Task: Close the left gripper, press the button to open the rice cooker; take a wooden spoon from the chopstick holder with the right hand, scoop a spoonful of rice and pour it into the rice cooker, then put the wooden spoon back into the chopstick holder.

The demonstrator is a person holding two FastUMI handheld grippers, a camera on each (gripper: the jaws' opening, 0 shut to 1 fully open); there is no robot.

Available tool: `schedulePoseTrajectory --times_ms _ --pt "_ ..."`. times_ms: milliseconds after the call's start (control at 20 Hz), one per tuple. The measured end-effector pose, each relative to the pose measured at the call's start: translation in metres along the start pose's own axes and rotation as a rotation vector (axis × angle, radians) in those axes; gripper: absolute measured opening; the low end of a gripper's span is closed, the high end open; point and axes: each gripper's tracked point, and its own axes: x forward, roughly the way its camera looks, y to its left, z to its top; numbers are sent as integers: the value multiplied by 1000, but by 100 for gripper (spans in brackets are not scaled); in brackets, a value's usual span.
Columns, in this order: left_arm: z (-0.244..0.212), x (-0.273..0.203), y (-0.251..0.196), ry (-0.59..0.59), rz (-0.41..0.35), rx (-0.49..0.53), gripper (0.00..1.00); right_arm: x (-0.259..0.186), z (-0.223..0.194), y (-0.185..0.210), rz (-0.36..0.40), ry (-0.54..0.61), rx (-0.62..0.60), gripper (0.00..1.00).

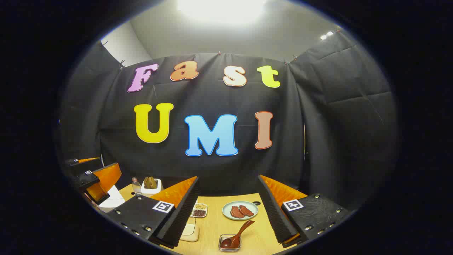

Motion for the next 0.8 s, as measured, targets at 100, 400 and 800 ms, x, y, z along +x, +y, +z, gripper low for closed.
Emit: schedulePoseTrajectory --times_ms 100,400,800 --pt "-1 2 3 -2 15 -12 97 3 3 3 16 -7 -7 96" --pt "-7 5 6 20 23 -26 97 7 3 11 46 -7 -18 96" --pt "-5 9 10 18 25 8 97 12 3 16 55 -12 -9 96"
